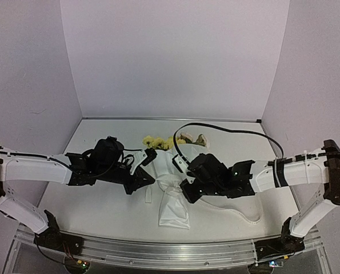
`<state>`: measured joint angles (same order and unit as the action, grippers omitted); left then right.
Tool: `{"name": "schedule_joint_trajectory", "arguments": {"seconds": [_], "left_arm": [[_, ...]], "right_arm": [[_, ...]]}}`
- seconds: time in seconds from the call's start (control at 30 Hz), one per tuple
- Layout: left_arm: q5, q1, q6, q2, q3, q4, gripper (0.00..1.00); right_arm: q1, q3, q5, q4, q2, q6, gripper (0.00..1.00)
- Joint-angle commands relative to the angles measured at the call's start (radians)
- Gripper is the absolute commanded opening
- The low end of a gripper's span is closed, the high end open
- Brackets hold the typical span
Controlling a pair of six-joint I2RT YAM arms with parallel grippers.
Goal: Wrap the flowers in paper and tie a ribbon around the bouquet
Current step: Cross the half-tied ribbon over the folded bouquet.
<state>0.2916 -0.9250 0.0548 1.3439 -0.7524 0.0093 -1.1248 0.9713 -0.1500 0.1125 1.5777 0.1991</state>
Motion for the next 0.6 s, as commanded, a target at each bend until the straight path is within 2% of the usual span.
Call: {"name": "schedule_joint_trajectory", "arguments": {"seconds": [0.0,0.17,0.47,0.57], "left_arm": [[-0.022,-0.032,0.087,0.102,-0.102,0.060,0.01],[-0.051,-0.075,0.173,0.201,-0.176,0.034,0.01],[-0.063,-0.097,0.303,0.274,-0.255,-0.002,0.02],[-0.047,-0.112,0.344,0.291,-0.271,-0.043,0.01]], "right_arm": [[-0.006,-0.061,-0.067,0.041,-0.085,0.039,0.01],[-0.006,-0.120,-0.053,0.052,-0.137,0.055,0.06],[-0.006,-0.188,0.002,0.053,-0.193,0.074,0.21],[-0.006,-0.203,-0.018,0.062,-0.219,0.093,0.30]]}}
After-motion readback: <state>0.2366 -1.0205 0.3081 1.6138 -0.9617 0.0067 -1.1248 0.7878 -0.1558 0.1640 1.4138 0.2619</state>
